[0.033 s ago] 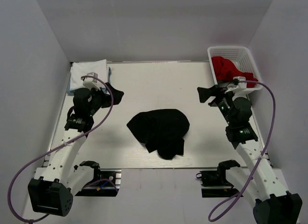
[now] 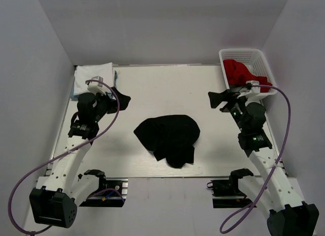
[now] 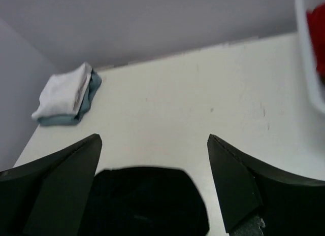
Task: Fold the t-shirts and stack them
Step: Flatten out the tshirt
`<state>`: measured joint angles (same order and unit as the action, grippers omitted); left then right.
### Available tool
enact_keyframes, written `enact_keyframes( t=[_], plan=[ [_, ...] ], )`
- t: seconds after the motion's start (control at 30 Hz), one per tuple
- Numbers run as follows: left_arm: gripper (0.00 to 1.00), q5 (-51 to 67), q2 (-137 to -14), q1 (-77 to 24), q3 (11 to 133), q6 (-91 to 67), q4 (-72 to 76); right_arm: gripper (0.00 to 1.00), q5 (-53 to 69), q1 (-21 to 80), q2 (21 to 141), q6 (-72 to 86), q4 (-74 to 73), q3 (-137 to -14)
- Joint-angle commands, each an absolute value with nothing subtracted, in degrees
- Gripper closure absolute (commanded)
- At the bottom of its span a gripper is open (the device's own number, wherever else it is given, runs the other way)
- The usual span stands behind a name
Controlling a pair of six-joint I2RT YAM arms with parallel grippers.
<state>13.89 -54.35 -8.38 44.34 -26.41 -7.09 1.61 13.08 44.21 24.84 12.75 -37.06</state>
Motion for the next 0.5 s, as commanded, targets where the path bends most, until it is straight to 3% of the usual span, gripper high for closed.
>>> enact_keyframes(
  t=[0.0, 0.23, 0.47],
  plan=[
    [0.0, 11.1, -55.6, -8.5, 44.0, -28.1, -12.4, 0.1, 7.8, 13.3, 44.5, 29.0, 2.6, -38.8],
    [0.0, 18.4, -60.4, -9.7, 34.0, -31.2, -9.2, 0.1, 8.3, 13.1, 47.2, 27.9, -5.4, -37.1],
    [0.0, 16.4, -68.5, -14.9, 31.1, -32.4, -11.5, 0.1, 11.9, 13.4, 54.2, 25.3, -16.7, -37.6]
  ],
)
